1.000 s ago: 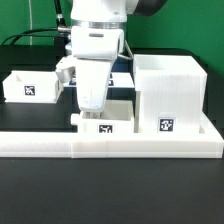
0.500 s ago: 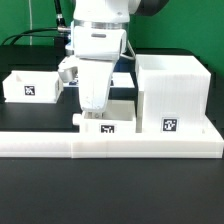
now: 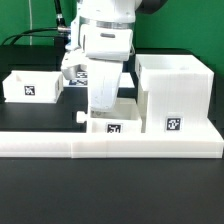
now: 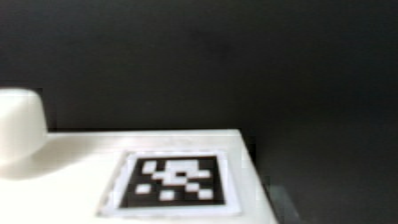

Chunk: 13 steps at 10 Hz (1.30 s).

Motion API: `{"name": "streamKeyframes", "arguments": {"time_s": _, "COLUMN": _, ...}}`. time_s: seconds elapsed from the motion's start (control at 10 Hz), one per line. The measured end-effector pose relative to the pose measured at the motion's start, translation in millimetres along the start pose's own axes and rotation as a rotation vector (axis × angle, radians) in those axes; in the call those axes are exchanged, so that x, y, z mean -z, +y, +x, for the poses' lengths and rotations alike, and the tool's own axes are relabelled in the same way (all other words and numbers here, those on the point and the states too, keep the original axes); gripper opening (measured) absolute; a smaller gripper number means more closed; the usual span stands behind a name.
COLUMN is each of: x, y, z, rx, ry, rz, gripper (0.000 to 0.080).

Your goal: Assemble drawer

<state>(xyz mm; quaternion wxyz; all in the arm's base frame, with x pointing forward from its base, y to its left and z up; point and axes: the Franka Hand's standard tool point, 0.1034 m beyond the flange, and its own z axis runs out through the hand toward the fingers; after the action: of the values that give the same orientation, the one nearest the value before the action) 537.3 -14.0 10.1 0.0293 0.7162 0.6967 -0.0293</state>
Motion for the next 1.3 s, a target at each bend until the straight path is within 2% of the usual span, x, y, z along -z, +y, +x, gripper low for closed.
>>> {"name": "streamKeyframes", "arguments": {"time_s": 0.3, "x": 0.5, "y": 0.3, "z": 0.2, "rx": -0.004, "ry": 0.000, "rz": 0.002, "gripper": 0.0042}}
{"name": "streamKeyframes", "arguments": {"time_s": 0.5, "x": 8.1, "y": 1.5, "z": -1.0, "rx": -0.011, "ry": -0.007, "rz": 0.026, "gripper": 0.0042}}
{"name": "streamKeyframes", "arguments": {"time_s": 0.7, "x": 8.2, "y": 1.0, "z": -1.9, "rx": -0.012, "ry": -0.008, "rz": 0.032, "gripper": 0.0042}}
{"name": "streamKeyframes", "arguments": {"time_s": 1.1, "x": 6.8, "y": 0.0, "z": -2.0, "rx": -0.013, "ry": -0.008, "rz": 0.034, "gripper": 0.0042}}
{"name": "streamKeyframes", "arguments": {"time_s": 1.2, "x": 6.7, "y": 1.6, "z": 1.5, "rx": -0.015, "ry": -0.002, "rz": 0.008, "gripper": 0.0042}}
{"name": "streamKeyframes", "arguments": {"time_s": 1.3, "x": 5.5, "y": -0.5, "z": 0.3, "rx": -0.017, "ry": -0.003, "rz": 0.015, "gripper": 0.0042}}
